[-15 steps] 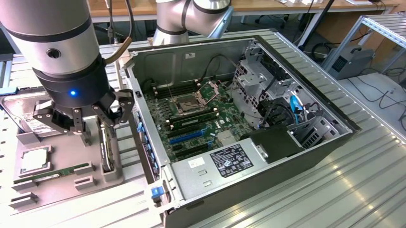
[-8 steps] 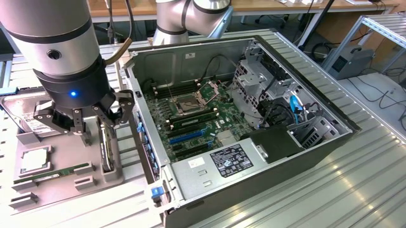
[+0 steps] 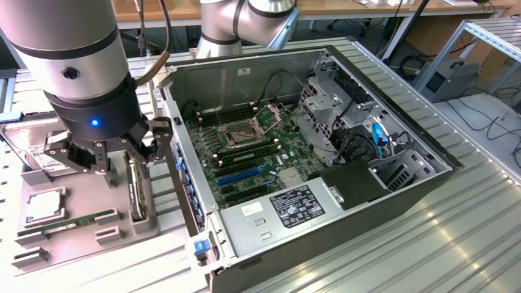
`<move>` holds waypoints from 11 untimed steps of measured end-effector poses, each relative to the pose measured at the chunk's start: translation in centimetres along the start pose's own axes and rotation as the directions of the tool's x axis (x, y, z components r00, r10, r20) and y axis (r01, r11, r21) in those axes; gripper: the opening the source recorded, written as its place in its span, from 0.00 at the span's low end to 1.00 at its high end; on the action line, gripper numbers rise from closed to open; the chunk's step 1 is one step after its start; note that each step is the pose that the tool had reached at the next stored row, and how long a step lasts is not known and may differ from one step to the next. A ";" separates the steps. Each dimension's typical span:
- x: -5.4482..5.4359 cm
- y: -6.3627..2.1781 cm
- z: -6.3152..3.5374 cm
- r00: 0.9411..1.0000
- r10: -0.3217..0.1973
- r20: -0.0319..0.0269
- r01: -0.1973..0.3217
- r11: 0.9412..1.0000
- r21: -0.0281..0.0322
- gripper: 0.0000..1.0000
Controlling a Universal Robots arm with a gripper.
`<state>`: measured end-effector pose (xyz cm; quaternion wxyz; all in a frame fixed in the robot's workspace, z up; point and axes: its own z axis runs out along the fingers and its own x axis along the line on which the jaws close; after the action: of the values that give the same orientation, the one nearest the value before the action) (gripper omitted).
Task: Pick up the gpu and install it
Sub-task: 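Pick up the gpu and move the gpu toward the slot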
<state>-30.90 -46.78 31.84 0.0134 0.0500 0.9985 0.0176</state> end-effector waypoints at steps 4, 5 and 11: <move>0.0 0.00 0.09 1.000 0.001 0.000 -0.001 1.000 0.000 0.48; 0.0 0.00 0.11 1.000 0.001 0.000 -0.001 1.000 0.000 0.48; 0.0 -0.01 0.24 1.000 0.001 0.000 -0.001 1.000 0.000 0.48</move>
<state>-30.90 -46.77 31.60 0.0135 0.0508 0.9985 0.0176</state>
